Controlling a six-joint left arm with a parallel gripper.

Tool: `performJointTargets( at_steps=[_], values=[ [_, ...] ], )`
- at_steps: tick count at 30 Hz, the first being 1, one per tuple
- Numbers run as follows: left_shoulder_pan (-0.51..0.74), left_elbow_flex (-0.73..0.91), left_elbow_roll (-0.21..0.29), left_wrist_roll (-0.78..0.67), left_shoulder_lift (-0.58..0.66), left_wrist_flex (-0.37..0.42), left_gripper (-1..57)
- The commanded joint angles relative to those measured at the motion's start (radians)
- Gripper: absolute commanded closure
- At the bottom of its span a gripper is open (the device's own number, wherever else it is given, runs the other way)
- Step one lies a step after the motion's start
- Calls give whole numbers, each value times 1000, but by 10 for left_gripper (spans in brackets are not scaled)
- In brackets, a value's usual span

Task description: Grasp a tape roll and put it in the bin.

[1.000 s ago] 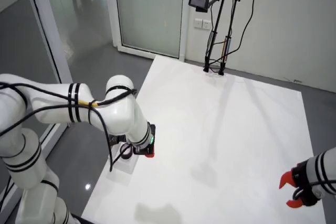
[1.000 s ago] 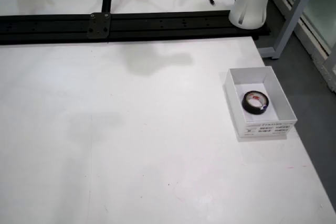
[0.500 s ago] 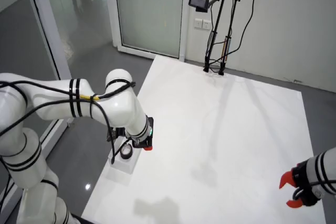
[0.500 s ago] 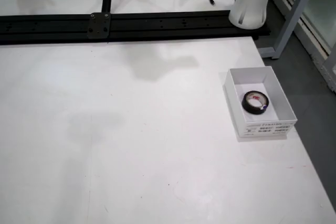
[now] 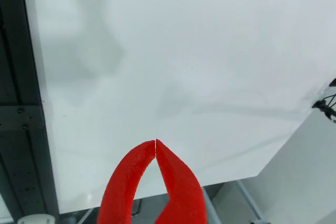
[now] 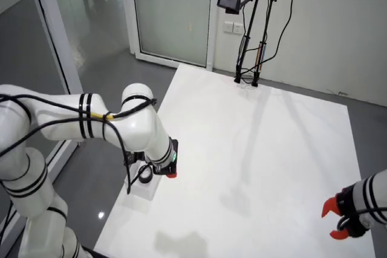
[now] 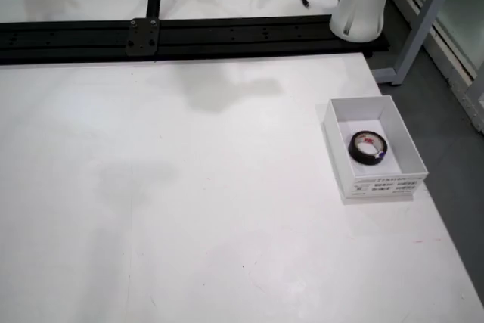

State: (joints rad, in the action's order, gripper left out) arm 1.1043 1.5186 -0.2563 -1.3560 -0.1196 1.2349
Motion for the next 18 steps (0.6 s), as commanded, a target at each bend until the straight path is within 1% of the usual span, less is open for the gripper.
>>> performJointTargets(
  at_steps=[1, 18],
  values=[
    [51, 0, 2, 0, -2, 0, 567],
    [-38, 0, 2, 0, 0, 0, 567]
  ],
)
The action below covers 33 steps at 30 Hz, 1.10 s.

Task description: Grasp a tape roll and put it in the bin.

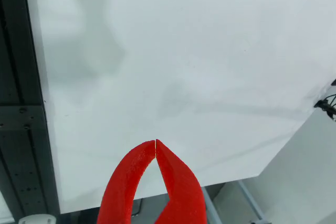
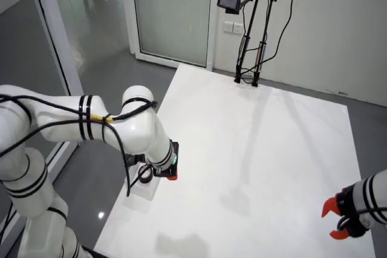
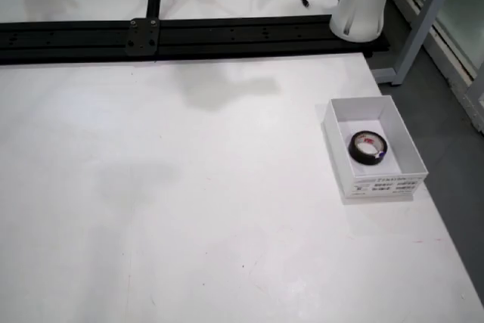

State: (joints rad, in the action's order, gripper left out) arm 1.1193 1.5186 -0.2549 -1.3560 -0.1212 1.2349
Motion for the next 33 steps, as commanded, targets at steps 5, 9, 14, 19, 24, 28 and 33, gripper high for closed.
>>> performJointTargets(
  at_steps=[5, 9, 14, 19, 24, 28, 33],
  values=[
    [-61, 0, 0, 0, 2, 0, 567],
    [-53, 0, 0, 2, 2, 0, 567],
    [-33, 0, 0, 2, 2, 0, 567],
    [-10, 0, 0, 2, 2, 0, 567],
    [8, 0, 0, 2, 0, 0, 567],
    [13, 0, 0, 2, 0, 0, 567],
    [8, 0, 0, 2, 0, 0, 567]
  ],
)
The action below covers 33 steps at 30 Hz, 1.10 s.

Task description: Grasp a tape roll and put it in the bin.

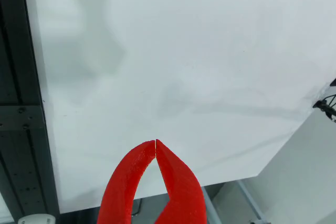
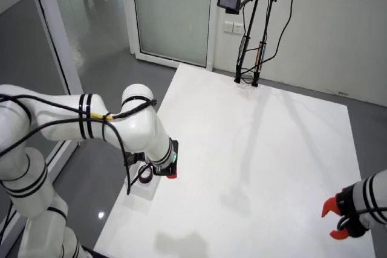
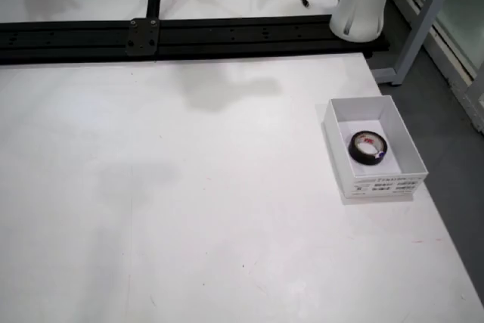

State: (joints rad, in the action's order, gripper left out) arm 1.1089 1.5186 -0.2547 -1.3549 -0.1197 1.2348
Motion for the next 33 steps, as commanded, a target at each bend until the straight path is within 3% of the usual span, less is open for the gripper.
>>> performJointTargets(
  at_steps=[1, 33],
  values=[
    [17, 0, 0, 0, -1, 0, 567],
    [-4, 0, 0, 0, -1, 0, 567]
  ],
)
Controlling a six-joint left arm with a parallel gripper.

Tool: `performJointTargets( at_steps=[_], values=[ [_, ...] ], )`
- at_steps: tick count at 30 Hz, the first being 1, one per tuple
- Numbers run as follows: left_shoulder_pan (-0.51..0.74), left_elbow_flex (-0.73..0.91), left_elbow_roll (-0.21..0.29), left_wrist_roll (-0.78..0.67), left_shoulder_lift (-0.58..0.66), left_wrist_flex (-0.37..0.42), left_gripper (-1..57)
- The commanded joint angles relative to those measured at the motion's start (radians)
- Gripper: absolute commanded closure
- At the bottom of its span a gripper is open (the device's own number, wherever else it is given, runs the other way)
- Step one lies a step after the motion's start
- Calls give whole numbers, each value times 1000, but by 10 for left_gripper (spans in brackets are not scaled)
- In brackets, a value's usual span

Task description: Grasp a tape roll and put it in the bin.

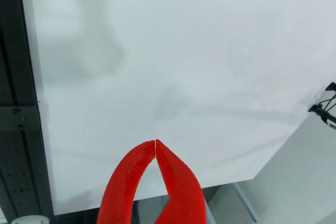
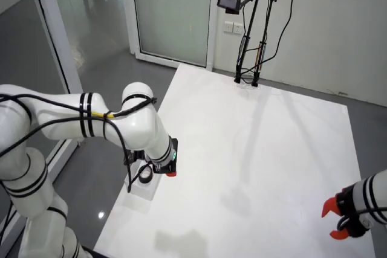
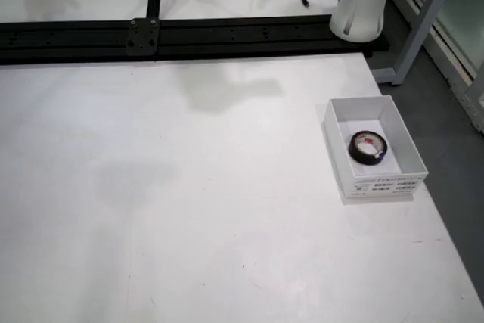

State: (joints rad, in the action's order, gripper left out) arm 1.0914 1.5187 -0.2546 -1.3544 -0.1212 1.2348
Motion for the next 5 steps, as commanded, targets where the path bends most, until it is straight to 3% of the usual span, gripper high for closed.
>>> performJointTargets(
  at_steps=[1, 5],
  values=[
    [15, 0, 0, 0, 0, 0, 567],
    [21, 0, 0, 0, 0, 0, 567]
  ],
)
